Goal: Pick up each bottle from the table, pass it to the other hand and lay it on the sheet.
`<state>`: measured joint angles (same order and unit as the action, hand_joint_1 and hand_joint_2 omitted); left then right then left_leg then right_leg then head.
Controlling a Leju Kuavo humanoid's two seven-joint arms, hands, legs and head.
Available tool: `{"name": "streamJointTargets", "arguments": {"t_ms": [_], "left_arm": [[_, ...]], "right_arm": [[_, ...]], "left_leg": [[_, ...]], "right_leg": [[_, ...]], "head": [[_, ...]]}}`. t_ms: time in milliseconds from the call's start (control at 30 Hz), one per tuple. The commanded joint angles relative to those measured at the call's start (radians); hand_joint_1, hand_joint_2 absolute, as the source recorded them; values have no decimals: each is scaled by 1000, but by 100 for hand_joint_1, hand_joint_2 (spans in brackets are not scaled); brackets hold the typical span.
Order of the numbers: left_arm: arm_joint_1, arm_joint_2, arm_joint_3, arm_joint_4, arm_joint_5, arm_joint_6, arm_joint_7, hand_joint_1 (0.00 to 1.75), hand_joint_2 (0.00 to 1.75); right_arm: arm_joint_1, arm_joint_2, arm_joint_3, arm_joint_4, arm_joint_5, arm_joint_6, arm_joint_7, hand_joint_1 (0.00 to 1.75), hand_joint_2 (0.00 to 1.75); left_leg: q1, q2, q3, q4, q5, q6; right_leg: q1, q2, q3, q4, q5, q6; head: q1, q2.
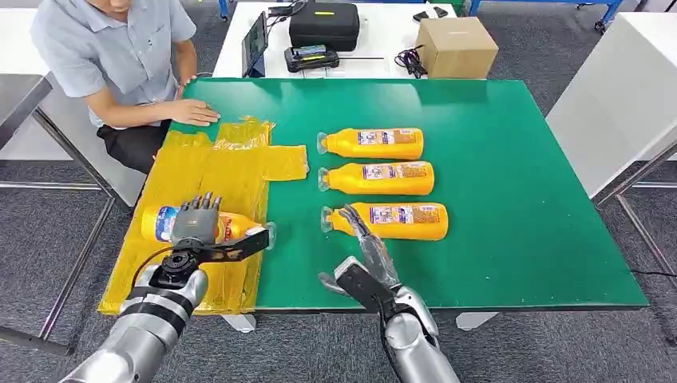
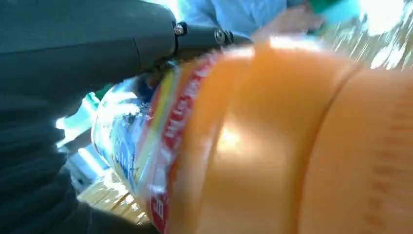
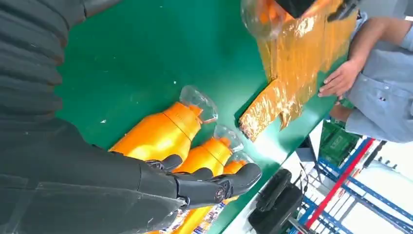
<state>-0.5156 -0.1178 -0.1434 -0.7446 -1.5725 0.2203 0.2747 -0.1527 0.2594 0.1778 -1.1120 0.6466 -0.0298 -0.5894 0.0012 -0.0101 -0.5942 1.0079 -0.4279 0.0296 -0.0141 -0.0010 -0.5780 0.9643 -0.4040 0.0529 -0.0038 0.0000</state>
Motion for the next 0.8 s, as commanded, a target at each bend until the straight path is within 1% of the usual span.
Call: {"name": "streamJointTargets", "arguments": {"t_ms": [33, 133, 167, 200, 233, 300, 433, 500, 600, 633, 800], "left_arm": [[34, -21, -27, -120, 2, 66, -56, 0, 175], [24, -3, -58, -84, 2, 78, -34, 0, 175], [31, -10, -32, -83, 2, 110, -50, 0, 175], [30, -8, -40, -76, 2, 114, -51, 0, 175], [32, -20, -13, -75, 2, 120, -67, 0, 175], [30, -24, 3, -75, 2, 121, -79, 0, 175], [28, -24, 4, -75, 2, 120, -83, 0, 175], [14, -10, -40, -65, 2, 118, -64, 0, 175], [21, -26, -26, -82, 2, 114, -65, 0, 175], [33, -17, -53, -102, 2, 84, -52, 0, 175], [53, -21, -70, -128, 2, 81, -47, 0, 175]], "right_arm": [[-25, -8, 17, 32, 5, 4, -2, 0, 175], [-28, -12, 29, 35, 4, 5, 1, 0, 175], [-27, -13, 30, 37, 2, 4, 4, 0, 175], [-26, -13, 31, 38, 2, 3, 5, 0, 175], [-26, -15, 33, 42, 2, 5, 5, 0, 175], [-26, -14, 34, 44, 2, 5, 5, 0, 175], [-26, -14, 35, 43, 1, 5, 5, 0, 175], [-28, -13, 40, 45, 1, 6, 5, 0, 175], [-23, -10, 40, 35, -1, -4, 6, 0, 175], [-15, -12, 38, 27, 1, -8, 9, 0, 175], [-7, -16, 34, 23, 2, -8, 11, 0, 175]], "left_leg": [[1, 1, 0, 1, -2, -1], [0, 2, 0, 0, -1, -1], [1, 2, 1, 0, -2, -2], [1, 3, 0, 0, -2, -2], [1, 2, 1, 0, -2, -2], [1, 1, -1, 0, -1, -1], [1, 2, -1, 0, -1, -1], [1, 1, -1, 0, -1, -1], [1, 1, -2, 1, -1, -1], [1, 1, -1, 1, -1, -2], [1, 0, -1, 0, -2, -2]], "right_leg": [[1, 0, 0, 1, -2, -2], [1, 1, 0, 0, -1, -2], [1, 2, 1, 0, -2, -2], [1, 2, 0, 0, -1, -2], [1, 1, 1, 0, -2, -3], [1, 1, -1, 0, -1, -2], [1, 1, -1, 0, -1, -1], [1, 0, -1, 0, -1, -2], [1, 0, -1, 0, -1, -2], [1, 0, -1, 0, -1, -2], [1, -1, 0, 0, -2, -2]], "head": [[0, 0], [0, 0], [0, 0], [0, 0], [0, 0], [0, 0], [0, 0], [0, 0], [0, 0], [0, 0], [0, 0]]}}
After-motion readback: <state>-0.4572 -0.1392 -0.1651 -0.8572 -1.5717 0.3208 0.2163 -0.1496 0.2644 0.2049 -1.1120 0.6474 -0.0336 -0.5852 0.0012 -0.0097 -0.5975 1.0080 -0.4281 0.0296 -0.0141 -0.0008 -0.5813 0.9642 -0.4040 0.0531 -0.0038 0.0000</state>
